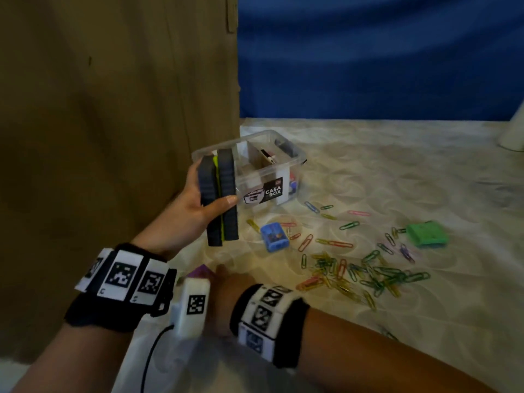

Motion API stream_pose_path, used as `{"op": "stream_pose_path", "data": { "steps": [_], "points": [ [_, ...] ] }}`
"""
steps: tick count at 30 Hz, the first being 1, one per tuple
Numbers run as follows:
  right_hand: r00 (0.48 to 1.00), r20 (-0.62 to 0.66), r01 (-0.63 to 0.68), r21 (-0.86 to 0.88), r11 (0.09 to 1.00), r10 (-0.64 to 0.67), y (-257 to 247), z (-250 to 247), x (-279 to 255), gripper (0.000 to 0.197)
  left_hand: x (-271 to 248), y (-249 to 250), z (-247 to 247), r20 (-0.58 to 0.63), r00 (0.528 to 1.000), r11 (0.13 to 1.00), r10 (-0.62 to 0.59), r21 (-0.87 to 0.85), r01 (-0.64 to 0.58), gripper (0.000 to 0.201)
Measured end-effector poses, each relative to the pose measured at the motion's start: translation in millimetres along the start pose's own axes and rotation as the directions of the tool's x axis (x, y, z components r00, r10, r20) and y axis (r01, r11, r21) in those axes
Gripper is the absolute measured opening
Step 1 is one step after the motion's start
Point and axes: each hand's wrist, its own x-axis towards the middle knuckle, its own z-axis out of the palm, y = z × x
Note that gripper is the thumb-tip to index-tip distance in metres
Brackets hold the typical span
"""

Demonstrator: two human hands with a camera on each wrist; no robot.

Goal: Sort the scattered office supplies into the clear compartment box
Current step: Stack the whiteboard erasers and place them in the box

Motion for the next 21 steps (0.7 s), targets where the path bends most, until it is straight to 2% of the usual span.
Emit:
{"op": "stream_pose_path", "data": {
  "steps": [2,6,8,11,16,18,21],
  "points": [
    [0.999,-0.036,-0.022,0.071,0.997,0.024,18,-12,-21,0.066,-1,-5,-1,-0.014,1.000,1.000,0.012,-0.002,-0.012,0.073],
    [0.980,-0.031,-0.173,0.358,0.918,0.197,75,-39,-76,0.043,4,-15,5,-0.046,0.999,0.996,0.016,-0.083,-0.020,0.076],
    [0.939,-0.107,-0.224,0.528,0.819,0.326,104,-45,-99,0.030,9,-18,15,-0.025,1.000,0.994,0.002,-0.108,-0.004,0.079],
    [0.848,-0.202,-0.202,0.731,0.652,0.490,135,-45,-120,0.019,16,-21,35,0.025,0.999,0.987,-0.021,-0.157,0.025,0.077],
    [0.687,-0.348,0.020,0.886,0.462,0.638,166,-32,-127,0.006,23,-25,68,0.117,0.990,0.961,-0.081,-0.254,0.108,0.077],
    [0.651,-0.378,0.147,0.913,0.380,0.658,166,-29,-126,0.016,22,-25,79,0.153,0.984,0.950,-0.092,-0.283,0.133,0.075],
    [0.636,-0.367,0.346,0.922,0.175,0.678,158,-34,-127,0.026,19,-27,93,0.213,0.971,0.932,-0.110,-0.318,0.175,0.076]
  ]
}}
